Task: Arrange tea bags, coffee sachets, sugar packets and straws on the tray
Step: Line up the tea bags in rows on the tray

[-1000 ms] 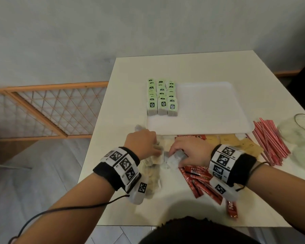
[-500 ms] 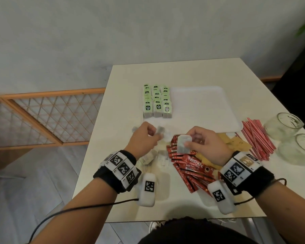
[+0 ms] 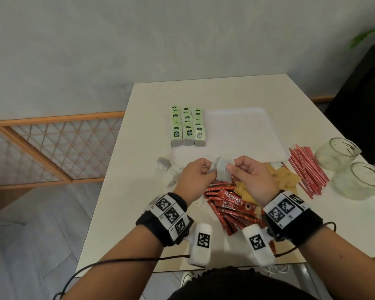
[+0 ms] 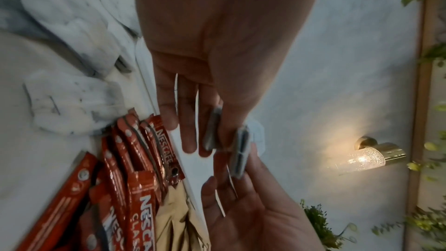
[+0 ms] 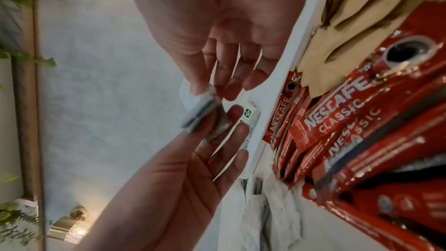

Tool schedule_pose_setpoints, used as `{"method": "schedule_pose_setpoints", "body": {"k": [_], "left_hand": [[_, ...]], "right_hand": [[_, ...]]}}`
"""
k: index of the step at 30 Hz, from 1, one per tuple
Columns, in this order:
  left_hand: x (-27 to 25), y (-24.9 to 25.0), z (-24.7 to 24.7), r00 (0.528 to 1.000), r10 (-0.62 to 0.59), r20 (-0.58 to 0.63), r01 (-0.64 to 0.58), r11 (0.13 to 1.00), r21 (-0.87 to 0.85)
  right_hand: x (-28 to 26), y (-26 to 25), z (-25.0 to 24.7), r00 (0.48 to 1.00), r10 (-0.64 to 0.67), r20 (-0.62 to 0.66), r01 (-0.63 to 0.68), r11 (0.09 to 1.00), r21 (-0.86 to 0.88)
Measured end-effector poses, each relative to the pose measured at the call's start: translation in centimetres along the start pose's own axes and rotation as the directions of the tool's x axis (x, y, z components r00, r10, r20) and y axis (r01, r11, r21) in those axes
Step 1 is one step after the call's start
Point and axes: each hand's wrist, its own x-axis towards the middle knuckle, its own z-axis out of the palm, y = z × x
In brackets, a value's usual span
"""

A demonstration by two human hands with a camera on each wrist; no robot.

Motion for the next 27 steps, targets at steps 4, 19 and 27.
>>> {"method": "schedule_pose_setpoints", "body": {"k": [4, 19, 27], "left_hand": [[0.1, 0.0, -1.3, 0.992, 0.073, 0.107, -0.086, 0.99, 0.115], [1.0, -2.0, -4.3, 0.993, 0.108, 0.053, -0.112, 0.664, 0.74], [2.1, -1.9, -4.2, 0.99, 0.111, -0.087, -0.06, 0.891, 0.45]], "right_hand": [[0.1, 0.1, 0.0, 0.999, -0.03, -0.043, 0.03, 0.999, 0.013], [-1.2, 0.6, -1.8, 1.0, -0.03, -0.007, 0.029, 0.992, -0.124], [-0.7, 0.0, -0.7, 0.98, 0.073, 0.186, -0.044, 0.986, -0.158]]}}
